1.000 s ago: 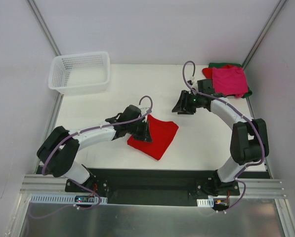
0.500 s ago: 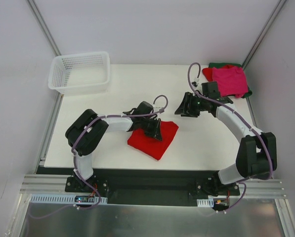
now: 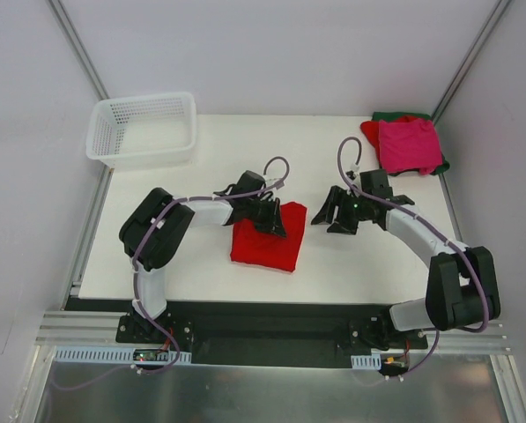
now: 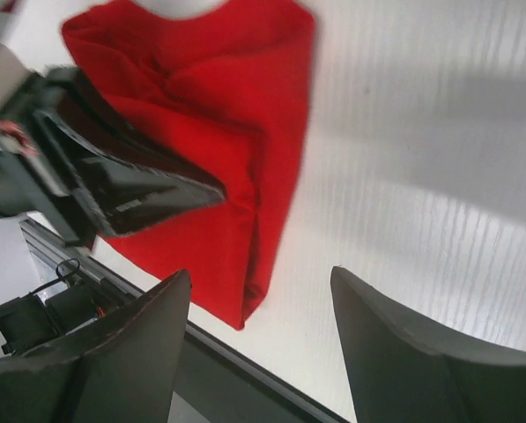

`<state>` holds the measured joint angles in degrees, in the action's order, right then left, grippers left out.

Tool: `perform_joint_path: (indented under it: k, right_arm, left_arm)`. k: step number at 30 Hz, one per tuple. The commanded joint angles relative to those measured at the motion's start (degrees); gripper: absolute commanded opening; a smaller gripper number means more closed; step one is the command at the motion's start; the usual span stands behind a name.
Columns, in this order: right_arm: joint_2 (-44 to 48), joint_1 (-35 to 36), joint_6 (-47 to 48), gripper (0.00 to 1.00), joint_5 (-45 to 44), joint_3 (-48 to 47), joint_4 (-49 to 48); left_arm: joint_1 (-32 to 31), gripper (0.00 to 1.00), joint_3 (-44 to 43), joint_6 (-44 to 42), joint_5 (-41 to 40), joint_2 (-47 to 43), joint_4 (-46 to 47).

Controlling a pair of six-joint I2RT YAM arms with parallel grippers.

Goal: Fold and stack the t-shirts
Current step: Put the neatly folded tshirt into the corner of the board with the right arm

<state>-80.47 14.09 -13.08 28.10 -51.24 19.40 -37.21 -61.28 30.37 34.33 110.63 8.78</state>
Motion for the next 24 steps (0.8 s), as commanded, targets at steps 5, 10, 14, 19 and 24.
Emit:
perform_joint_path:
  k: [5,10,14,19,24]
  right_arm:
    - [0.31,0.06,-8.80,0.68,4.95,8.61,-14.11]
    - [-1.18,0.15,-8.19,0.68,4.95,8.27,-14.48]
    - [-4.60,0.33,-7.66,0.68,5.83,7.83,-15.26]
    - [-8.74,0.94,-7.31,0.68,6.53,7.39,-17.98]
    - [-12.16,1.47,-6.87,0.68,6.71,7.21,-19.13]
  left_arm:
    - [3.81,0.00,-1.65,0.30,-0.32,-0.33,2.30]
    - [3.81,0.00,-1.65,1.00,3.19,-3.22,4.23]
    - [3.81,0.11,-1.83,1.53,4.70,-8.22,4.23]
    - [3.81,0.14,-0.69,1.01,2.95,-18.15,0.55]
    - [4.43,0.00,5.44,-0.58,-3.46,-26.41,-5.07]
